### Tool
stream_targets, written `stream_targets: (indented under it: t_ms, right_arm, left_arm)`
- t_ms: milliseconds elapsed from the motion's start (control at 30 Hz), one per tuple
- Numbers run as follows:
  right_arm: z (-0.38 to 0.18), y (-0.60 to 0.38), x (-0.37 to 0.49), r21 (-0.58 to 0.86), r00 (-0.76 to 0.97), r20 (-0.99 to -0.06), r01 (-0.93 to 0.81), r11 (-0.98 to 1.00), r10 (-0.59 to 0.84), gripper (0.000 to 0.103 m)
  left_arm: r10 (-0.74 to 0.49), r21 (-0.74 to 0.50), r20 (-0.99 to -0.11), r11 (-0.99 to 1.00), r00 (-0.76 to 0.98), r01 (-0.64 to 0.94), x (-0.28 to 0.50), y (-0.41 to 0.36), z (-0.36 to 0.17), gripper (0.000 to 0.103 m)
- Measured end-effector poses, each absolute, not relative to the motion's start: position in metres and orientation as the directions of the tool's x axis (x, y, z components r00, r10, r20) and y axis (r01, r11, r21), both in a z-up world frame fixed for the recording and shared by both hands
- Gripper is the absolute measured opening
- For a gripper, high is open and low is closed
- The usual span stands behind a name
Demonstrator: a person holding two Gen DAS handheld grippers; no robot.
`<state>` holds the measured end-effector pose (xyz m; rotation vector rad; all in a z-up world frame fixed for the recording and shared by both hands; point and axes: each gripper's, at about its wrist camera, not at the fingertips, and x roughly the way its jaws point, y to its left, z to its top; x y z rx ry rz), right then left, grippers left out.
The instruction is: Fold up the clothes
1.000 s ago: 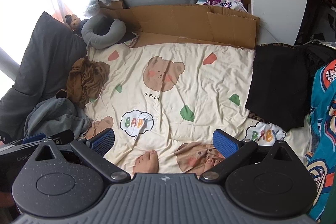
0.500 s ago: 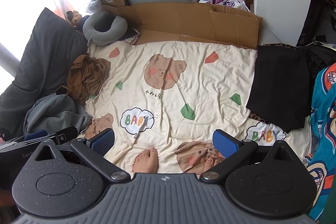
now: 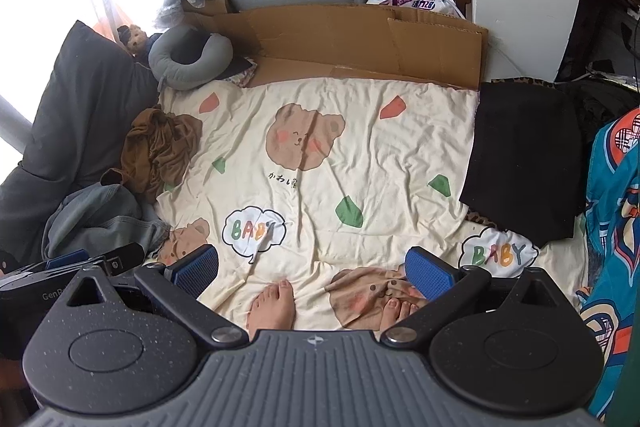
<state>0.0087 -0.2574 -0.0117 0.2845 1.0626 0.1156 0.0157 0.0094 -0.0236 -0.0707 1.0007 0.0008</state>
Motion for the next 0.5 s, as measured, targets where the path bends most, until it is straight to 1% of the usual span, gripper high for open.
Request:
stream_targets:
  t_ms: [500]
  right_arm:
    - [-0.0113, -0.2576, 0.0095, 0.279, 0.483, -0.846, 0.037, 0.96, 0.227, 0.102]
  left_arm:
    - [-0.036, -0.061, -0.845, 0.998, 0.533, -0.029, 0.0163, 0.0083, -0.0257, 0.099]
